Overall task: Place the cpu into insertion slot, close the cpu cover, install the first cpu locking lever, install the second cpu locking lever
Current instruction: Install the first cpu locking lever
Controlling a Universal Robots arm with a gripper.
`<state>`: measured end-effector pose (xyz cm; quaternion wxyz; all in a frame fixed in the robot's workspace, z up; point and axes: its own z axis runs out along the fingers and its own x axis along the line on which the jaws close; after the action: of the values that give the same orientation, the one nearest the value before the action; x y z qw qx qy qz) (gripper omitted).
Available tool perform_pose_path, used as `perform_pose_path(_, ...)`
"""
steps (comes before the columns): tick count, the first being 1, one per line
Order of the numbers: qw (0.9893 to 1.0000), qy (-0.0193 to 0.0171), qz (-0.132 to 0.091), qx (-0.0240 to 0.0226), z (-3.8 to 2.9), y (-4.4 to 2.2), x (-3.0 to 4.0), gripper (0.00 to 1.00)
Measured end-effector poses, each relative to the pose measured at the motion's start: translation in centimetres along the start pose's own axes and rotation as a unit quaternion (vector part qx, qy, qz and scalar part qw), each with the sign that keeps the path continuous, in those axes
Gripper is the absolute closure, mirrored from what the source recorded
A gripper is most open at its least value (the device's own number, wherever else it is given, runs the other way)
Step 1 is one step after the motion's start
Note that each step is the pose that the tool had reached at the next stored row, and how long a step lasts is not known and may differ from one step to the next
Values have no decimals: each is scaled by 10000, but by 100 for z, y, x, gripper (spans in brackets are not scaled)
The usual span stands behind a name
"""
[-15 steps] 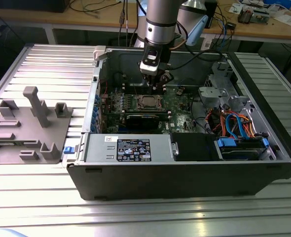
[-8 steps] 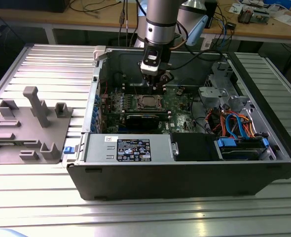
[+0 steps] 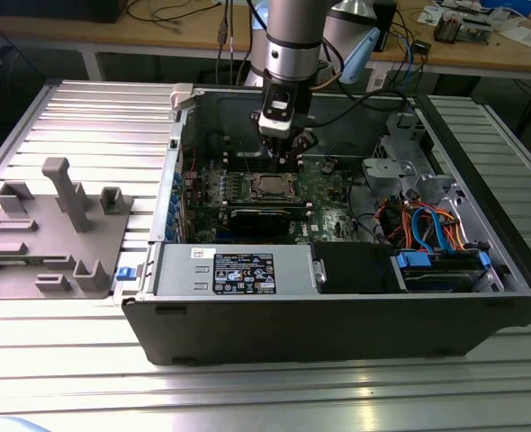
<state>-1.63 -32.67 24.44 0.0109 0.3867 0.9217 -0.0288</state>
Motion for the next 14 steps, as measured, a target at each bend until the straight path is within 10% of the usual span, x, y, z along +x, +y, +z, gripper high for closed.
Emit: perform_pose_path(14, 9997, -10, -226, -9, 0, 0, 0, 89)
